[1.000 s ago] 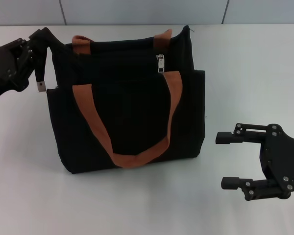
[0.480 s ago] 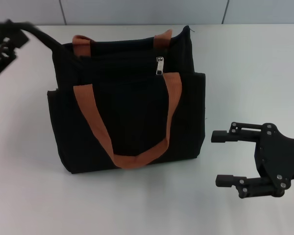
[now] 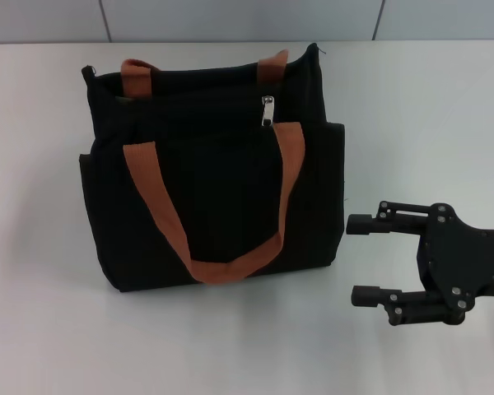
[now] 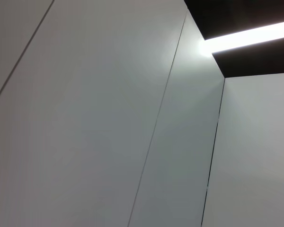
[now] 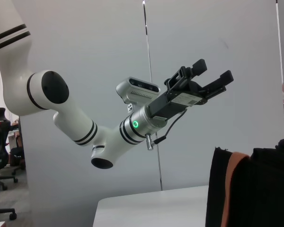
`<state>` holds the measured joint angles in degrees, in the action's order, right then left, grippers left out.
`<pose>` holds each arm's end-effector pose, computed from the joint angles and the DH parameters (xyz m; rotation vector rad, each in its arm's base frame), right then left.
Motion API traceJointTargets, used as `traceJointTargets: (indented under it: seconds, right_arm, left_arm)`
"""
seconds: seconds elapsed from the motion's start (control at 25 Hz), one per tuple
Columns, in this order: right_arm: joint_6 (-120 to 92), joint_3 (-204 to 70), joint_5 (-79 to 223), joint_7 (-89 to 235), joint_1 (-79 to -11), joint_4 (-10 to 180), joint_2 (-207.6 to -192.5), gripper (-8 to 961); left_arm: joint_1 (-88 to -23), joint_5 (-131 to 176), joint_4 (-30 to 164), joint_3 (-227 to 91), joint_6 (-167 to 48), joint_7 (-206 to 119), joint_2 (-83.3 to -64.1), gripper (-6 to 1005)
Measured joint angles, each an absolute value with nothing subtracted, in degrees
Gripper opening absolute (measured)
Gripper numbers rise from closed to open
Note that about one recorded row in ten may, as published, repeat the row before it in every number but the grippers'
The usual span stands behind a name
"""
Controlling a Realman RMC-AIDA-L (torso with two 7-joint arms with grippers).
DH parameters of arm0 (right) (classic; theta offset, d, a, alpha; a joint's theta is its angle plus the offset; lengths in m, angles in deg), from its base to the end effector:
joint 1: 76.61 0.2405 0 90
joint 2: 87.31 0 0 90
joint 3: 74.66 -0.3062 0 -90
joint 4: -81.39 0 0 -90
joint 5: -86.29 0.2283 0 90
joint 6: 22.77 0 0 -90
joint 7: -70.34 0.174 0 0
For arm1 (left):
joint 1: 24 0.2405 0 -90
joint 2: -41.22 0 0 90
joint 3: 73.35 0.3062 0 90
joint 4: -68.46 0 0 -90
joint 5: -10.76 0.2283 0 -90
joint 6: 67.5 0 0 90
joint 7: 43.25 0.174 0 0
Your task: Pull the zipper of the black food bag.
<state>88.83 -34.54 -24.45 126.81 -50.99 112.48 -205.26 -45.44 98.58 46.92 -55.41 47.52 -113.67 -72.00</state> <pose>0.2898 0.2929 -0.0448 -2.8817 0.1386 1.0977 -0.3253 0.3094 0.0738 -2.0623 -0.4535 -1.5755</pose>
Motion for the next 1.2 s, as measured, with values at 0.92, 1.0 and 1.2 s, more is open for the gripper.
traceJointTargets:
  seconds: [0.92,1.0,1.2]
  right_arm:
    - [87.67,-33.34,-24.58,126.65,-50.19,111.31,-205.43,759]
    - [87.16,-32.28,-24.63,126.58,-50.20,111.05,-205.47,759]
    - [84.01,-29.95,-24.71,124.80,-50.82,109.86,-206.13,759]
  left_arm:
    - [-46.19,98.07,37.52,-17.33,47.97,-102.65,-74.81,834]
    - [-46.12,98.67,37.61,-14.64,47.77,-101.14,-74.87,832]
    - [-45.79,103.43,41.02,-13.98,45.98,-97.34,-74.66,832]
